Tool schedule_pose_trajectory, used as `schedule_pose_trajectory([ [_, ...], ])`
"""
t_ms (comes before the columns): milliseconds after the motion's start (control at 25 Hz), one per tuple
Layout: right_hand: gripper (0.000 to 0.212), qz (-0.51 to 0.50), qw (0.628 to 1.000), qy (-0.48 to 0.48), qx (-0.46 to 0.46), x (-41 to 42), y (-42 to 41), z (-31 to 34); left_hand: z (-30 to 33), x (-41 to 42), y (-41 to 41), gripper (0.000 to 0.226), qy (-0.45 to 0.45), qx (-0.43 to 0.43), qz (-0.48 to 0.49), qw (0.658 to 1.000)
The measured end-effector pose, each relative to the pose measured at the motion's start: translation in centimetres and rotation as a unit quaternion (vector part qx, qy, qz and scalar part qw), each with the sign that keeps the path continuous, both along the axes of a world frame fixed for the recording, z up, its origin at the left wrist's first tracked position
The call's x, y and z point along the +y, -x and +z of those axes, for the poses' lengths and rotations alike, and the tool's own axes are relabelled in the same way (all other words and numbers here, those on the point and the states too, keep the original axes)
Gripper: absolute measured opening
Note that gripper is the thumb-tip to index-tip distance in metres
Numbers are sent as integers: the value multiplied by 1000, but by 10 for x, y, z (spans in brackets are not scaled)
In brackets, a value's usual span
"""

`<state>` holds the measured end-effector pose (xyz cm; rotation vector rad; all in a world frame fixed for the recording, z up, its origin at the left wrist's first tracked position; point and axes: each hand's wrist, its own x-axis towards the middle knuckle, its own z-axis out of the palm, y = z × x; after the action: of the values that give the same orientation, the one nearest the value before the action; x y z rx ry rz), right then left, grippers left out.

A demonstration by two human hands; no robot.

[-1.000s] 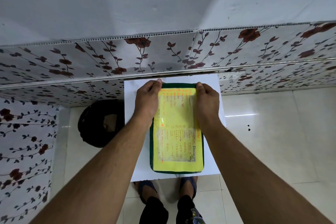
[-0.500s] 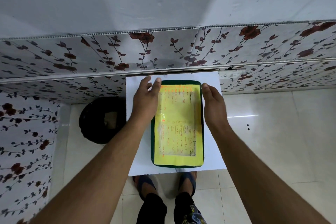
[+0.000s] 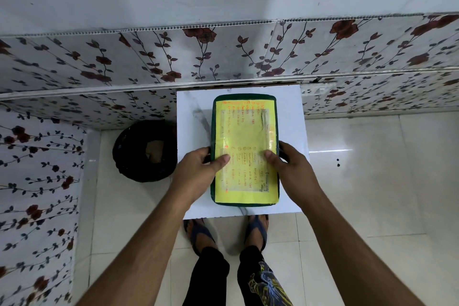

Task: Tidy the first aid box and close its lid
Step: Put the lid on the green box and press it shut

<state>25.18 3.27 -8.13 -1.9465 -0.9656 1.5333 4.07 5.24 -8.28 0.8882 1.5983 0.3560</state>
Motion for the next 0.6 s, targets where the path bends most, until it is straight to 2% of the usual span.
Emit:
schedule_pose_trajectory([
  [120,49,54,997,53,6,-32,-5,8,9,-36,4,37,57,-35,-12,998],
  [200,53,87,994,61,-11,-48,-3,13,10,-51,2,41,51,-28,8,998],
  [440,37,80,994,63,-48,-38,-4,9,-2,-49,-7,30,22,53,-10,998],
  [600,44,86,992,67,-62,-41,-3,5,-10,-56,-10,27,25,47,-2,999],
])
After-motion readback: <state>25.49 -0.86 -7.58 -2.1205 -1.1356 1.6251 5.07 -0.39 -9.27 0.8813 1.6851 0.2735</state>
